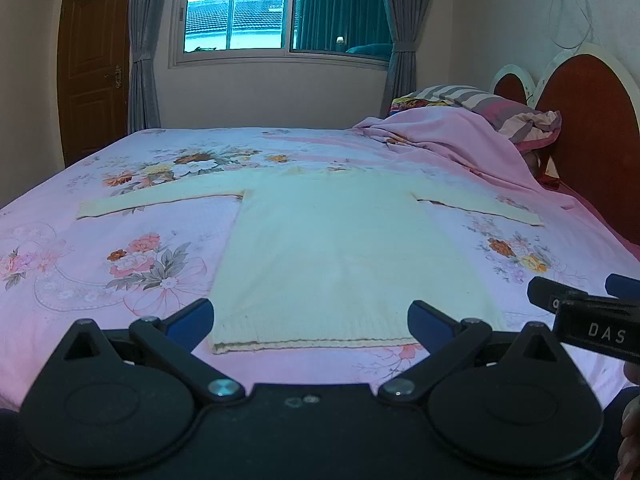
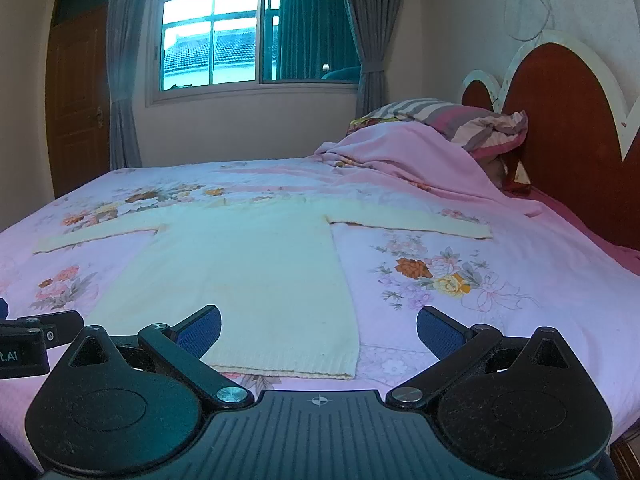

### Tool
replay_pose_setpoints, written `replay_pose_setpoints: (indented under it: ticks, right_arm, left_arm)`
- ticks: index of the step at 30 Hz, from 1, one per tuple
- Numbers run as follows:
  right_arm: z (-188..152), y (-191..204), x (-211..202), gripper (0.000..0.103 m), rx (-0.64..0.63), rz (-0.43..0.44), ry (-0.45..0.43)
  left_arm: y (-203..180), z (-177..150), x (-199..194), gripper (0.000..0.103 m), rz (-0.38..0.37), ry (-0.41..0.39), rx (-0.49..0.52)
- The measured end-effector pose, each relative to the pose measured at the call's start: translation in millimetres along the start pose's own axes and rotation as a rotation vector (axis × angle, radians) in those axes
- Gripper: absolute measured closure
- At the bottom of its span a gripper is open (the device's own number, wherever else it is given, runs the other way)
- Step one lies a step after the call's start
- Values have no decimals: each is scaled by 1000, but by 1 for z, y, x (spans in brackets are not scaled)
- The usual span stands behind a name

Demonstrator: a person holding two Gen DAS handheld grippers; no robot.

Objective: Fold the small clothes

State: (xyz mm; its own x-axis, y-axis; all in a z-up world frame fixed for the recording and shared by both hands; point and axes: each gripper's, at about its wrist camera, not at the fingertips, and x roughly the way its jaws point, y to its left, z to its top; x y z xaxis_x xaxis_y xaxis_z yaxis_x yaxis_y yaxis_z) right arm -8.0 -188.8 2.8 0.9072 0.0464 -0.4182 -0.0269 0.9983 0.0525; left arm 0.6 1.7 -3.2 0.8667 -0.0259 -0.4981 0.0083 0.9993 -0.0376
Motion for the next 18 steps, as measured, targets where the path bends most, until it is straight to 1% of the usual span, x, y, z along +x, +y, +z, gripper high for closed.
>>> replay_pose_setpoints:
  ticks: [18]
  right_arm:
    - [0,0,0,0,3,-1,-3]
  left_arm:
    - [0,1,0,1,-2,3,0]
